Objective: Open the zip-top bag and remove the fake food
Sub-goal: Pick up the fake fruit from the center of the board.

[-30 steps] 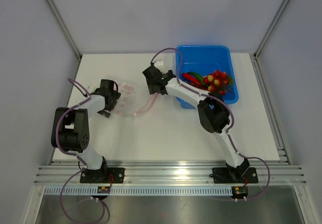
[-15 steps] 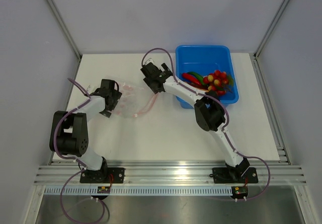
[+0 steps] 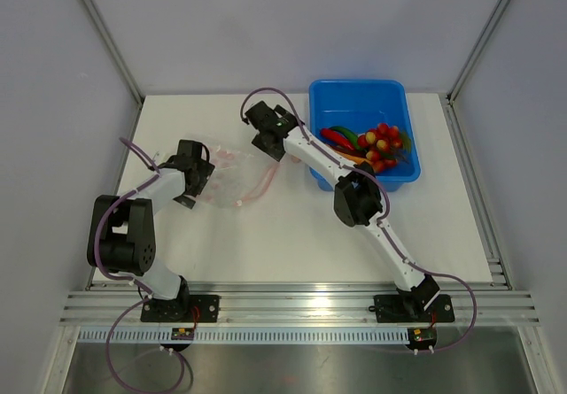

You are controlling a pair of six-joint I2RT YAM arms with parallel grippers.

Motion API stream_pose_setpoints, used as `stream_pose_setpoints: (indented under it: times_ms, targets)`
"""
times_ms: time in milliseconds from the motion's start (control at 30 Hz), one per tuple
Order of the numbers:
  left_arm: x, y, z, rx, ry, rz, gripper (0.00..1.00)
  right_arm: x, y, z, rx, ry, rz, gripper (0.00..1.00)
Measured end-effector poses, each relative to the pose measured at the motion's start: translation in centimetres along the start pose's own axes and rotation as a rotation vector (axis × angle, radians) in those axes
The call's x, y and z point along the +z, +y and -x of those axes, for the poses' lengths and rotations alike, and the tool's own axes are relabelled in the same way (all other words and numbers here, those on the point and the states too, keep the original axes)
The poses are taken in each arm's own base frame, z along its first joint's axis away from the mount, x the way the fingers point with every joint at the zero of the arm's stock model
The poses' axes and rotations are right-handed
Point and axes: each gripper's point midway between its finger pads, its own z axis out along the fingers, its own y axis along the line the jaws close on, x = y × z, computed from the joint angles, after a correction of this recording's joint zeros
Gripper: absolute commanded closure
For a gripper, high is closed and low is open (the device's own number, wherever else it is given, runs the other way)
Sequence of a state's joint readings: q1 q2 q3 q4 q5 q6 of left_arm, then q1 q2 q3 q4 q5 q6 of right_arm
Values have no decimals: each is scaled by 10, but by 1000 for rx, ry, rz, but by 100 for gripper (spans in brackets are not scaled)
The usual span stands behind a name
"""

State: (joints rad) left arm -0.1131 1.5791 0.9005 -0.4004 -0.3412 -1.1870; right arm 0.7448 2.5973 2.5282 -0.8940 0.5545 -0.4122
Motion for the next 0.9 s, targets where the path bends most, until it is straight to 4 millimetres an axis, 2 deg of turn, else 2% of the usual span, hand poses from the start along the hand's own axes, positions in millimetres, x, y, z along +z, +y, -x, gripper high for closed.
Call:
stream_pose_setpoints:
  times_ms: [233, 600, 900]
  targets:
    - [-1, 0, -1, 4, 2, -1, 1, 11, -3, -9, 18, 6, 66, 1]
    - [-1, 0, -2, 4, 2, 0, 1, 17, 17, -7, 95, -6, 153, 1]
    - [-1, 0, -2, 6, 3, -1, 1, 27, 29, -24, 60, 54, 172, 1]
